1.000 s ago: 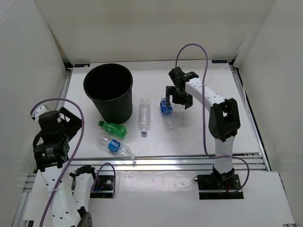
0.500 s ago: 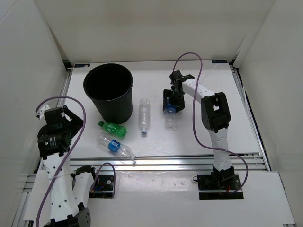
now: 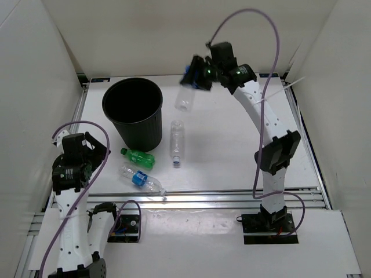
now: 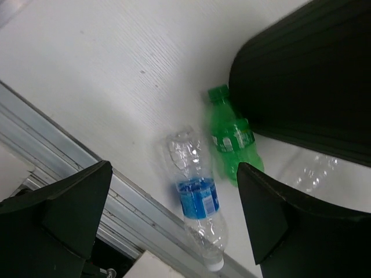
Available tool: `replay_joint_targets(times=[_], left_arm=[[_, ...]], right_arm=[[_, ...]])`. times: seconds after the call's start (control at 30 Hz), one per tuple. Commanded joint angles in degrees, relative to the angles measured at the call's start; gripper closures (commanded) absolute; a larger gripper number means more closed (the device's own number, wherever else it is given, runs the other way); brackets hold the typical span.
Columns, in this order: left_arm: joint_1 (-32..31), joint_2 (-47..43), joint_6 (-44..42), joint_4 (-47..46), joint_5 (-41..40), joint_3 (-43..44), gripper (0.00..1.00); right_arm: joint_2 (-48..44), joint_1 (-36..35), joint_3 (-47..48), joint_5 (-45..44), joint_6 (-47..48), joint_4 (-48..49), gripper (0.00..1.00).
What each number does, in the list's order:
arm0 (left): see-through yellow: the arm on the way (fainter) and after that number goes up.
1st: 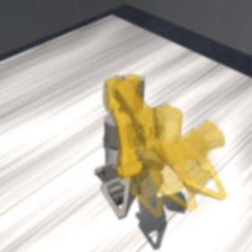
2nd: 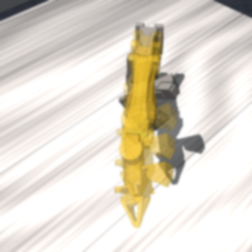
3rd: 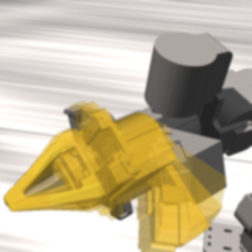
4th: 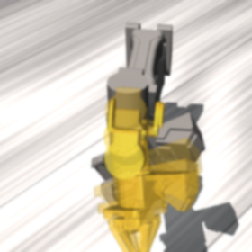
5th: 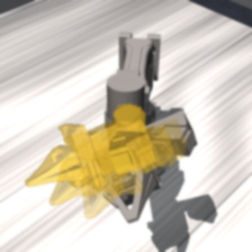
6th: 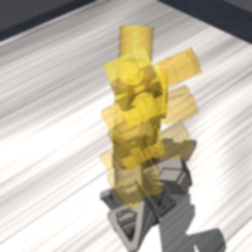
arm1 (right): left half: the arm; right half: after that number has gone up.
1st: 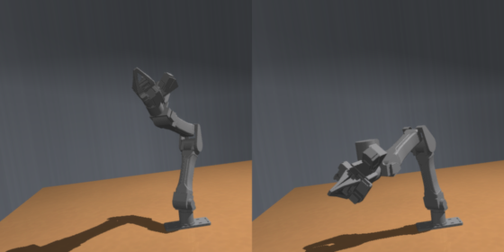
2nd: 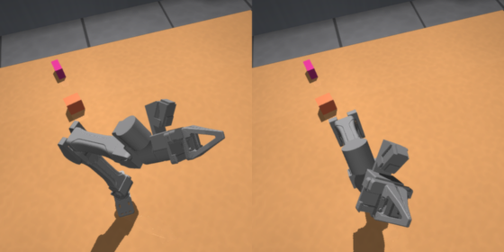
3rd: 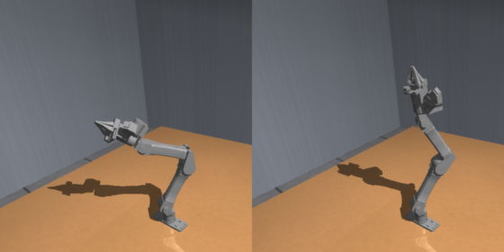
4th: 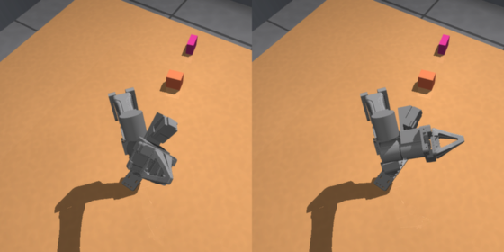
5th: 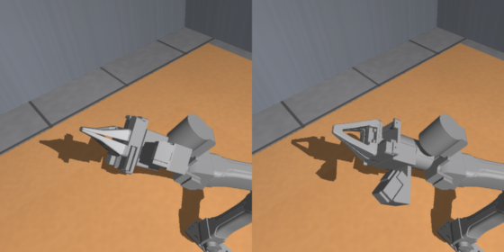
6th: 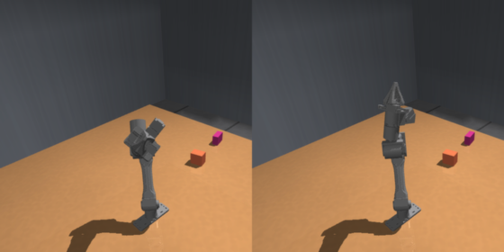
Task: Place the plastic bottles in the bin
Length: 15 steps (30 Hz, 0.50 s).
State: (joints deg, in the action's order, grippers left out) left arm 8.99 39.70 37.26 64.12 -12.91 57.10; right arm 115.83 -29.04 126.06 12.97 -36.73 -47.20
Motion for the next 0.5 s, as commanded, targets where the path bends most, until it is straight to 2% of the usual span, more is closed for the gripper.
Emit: replay_joint_targets(times=[0.0, 0.03, 0.07, 0.17, 0.27, 0.3, 0.33, 0.37, 0.43, 0.47], left_arm=[[-1.79, 2.83, -1.31, -1.54, 6.22, 1.7, 0.0], [-2.4, 2.84, -1.31, -0.93, 7.01, 1.7, 0.0], [-3.01, 2.84, -1.31, -0.31, 8.76, 1.0, 0.0], [-3.72, 2.84, -1.31, 1.0, 9.3, 0.2, 0.0], [-4.25, 3.36, 0.54, 2.67, 6.32, -1.47, 0.0], [-4.25, 3.36, 0.54, 2.68, 6.31, -2.08, 0.0], [-4.25, 3.97, 0.54, 2.68, 6.31, -2.6, 0.0], [-4.25, 3.98, 0.54, 1.98, 6.31, -2.61, 0.0], [-4.25, 4.5, 1.94, 1.37, 8.15, -3.92, 0.0], [-4.25, 4.51, 2.73, 1.36, 8.16, -3.93, 0.0]], right_arm=[[0.51, -5.4, 13.65, 0.22, 0.23, 11.49, 0.54], [2.02, -6.46, 16.38, -1.18, 1.21, 14.56, 0.52], [3.25, -7.86, 19.02, -1.8, 1.22, 21.55, 0.49], [7.12, -10.24, 19.05, -2.85, 0.17, 32.74, 0.47], [11.78, -15.59, 22.11, -9.6, 5.16, 37.08, 0.46], [12.31, -17.26, 22.12, -12.5, 7.0, 38.57, 0.41], [12.31, -20.07, 20.73, -14.01, 8.94, 40.33, 0.24], [12.31, -21.57, 20.72, -18.38, 11.31, 41.04, 0.0], [11.26, -23.6, 22.38, -20.7, 18.78, 37.99, 0.0], [7.69, -23.61, 25.43, -22.1, 18.8, 31.97, 0.0]])
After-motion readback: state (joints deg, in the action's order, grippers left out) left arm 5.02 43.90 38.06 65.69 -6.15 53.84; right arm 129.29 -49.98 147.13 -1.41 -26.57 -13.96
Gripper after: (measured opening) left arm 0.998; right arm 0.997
